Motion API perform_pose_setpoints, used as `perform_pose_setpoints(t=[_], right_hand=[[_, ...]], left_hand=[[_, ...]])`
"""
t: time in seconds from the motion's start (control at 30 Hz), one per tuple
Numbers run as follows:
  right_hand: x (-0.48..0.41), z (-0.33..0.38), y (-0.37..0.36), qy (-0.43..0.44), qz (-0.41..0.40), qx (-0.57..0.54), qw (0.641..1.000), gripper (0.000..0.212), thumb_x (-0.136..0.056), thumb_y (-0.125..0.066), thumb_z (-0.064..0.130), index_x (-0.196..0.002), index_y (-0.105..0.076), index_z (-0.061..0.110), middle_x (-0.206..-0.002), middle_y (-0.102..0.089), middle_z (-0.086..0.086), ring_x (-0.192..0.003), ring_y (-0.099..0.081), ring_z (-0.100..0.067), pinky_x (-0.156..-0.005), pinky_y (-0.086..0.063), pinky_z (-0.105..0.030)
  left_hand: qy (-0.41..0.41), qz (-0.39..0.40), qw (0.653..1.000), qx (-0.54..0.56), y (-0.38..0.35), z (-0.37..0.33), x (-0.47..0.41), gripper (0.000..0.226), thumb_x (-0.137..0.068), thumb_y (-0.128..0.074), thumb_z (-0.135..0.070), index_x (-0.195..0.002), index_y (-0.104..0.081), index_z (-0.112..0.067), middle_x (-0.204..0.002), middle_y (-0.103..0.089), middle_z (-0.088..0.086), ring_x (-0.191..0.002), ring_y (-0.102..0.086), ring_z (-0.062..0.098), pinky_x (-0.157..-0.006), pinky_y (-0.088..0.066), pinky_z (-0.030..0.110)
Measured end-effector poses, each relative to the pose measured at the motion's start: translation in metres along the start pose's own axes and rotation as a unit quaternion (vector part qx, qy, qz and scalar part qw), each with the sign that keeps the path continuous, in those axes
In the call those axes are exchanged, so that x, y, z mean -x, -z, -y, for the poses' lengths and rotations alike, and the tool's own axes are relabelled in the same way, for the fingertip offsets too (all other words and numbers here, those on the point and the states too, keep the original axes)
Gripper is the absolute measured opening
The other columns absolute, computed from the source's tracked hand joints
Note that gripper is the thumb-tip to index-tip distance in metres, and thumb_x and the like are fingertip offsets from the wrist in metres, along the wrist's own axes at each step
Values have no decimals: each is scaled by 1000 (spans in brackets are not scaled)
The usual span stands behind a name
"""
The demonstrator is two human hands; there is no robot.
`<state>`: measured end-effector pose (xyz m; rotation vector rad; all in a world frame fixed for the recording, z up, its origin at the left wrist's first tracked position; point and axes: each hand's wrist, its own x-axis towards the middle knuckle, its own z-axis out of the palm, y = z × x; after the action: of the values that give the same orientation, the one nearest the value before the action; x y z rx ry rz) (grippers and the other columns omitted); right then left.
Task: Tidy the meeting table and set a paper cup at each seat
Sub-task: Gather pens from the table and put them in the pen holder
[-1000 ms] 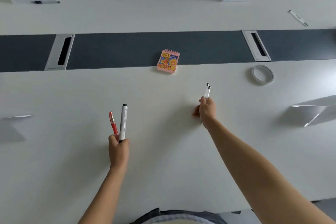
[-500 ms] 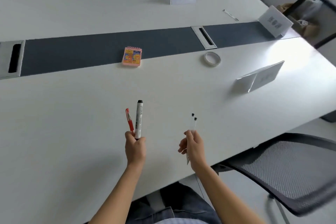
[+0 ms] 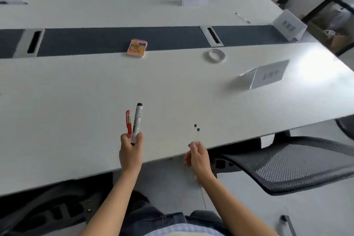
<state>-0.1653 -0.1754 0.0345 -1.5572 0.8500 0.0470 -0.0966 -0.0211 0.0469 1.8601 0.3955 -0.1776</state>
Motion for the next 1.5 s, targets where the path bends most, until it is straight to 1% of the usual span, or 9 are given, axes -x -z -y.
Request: perform_pose_setpoints(t=[0.13, 0.27, 0.43, 0.73, 0.9, 1.1, 1.2, 1.3, 1.5], right_hand=[[14, -17, 28, 49, 93, 57, 993, 20, -95, -37, 18, -77, -42, 9, -53, -48, -3, -45, -45, -16, -46, -39, -23], [33, -46, 54, 72, 154, 114, 979, 22, -93, -38, 17, -72, -40, 13, -54, -49, -3, -45, -46, -15, -47, -37, -24], [67, -76, 64, 65, 257, 164, 950, 22, -94, -36, 20, -74, -38, 12, -60, -49, -4, -44, -46, -13, -40, -33, -17], [135, -124, 54, 50, 367, 290, 882, 17, -92, -38, 20, -78, -45, 14, -64, -54, -4, -40, -42, -10, -43, -32, -21], [203, -167, 14, 46, 431, 359, 826, 12, -92, -38, 17, -89, -47, 9, -64, -53, -4, -43, -42, -13, -39, -31, -19], [337, -218, -41, 72, 520, 405, 748, 14, -93, -36, 18, -84, -46, 12, -64, -52, -5, -46, -41, -14, -45, -33, -23], [385, -240, -55, 95, 567, 427, 698, 19, -93, -38, 18, -75, -44, 17, -63, -53, -4, -46, -42, -13, -41, -35, -18], [401, -256, -56, 125, 578, 471, 655, 22, -94, -39, 21, -72, -44, 17, -63, -54, -3, -46, -43, -13, -44, -37, -19], [410, -240, -107, 115, 514, 440, 727, 22, -93, -40, 16, -71, -42, 13, -61, -52, -7, -43, -38, -16, -42, -32, -22]], left_hand=[[41, -89, 995, 30, 2, 41, 64, 29, -90, -48, -38, -88, -46, -9, -65, -46, 0, -59, -44, 20, -54, -33, 32], [125, -119, 984, 33, -15, 84, 152, 24, -91, -50, -27, -69, -44, -19, -64, -43, 2, -59, -43, 21, -53, -32, 30], [141, -230, 959, 82, 12, 107, 212, 19, -93, -47, -25, -91, -47, -6, -68, -45, 5, -59, -43, 22, -52, -34, 30], [189, -330, 915, 138, 49, 164, 322, 15, -94, -43, -16, -98, -46, -2, -74, -52, 8, -58, -47, 18, -50, -37, 26], [228, -452, 841, 192, 107, 213, 407, 19, -94, -42, -17, -106, -46, -3, -79, -51, 11, -60, -46, 16, -50, -36, 24], [285, -590, 729, 200, 183, 277, 529, 33, -95, -40, -16, -115, -48, 9, -84, -50, 15, -60, -45, 21, -54, -36, 25], [300, -611, 695, 230, 214, 303, 562, 24, -94, -39, -15, -112, -48, 0, -90, -52, 16, -70, -49, 26, -63, -40, 30], [315, -602, 686, 259, 230, 319, 570, 27, -95, -39, -16, -112, -48, 3, -81, -51, 13, -61, -45, 20, -53, -37, 26], [286, -564, 725, 271, 266, 323, 545, 32, -95, -41, -17, -118, -47, 5, -84, -53, 11, -63, -49, 17, -51, -37, 25]])
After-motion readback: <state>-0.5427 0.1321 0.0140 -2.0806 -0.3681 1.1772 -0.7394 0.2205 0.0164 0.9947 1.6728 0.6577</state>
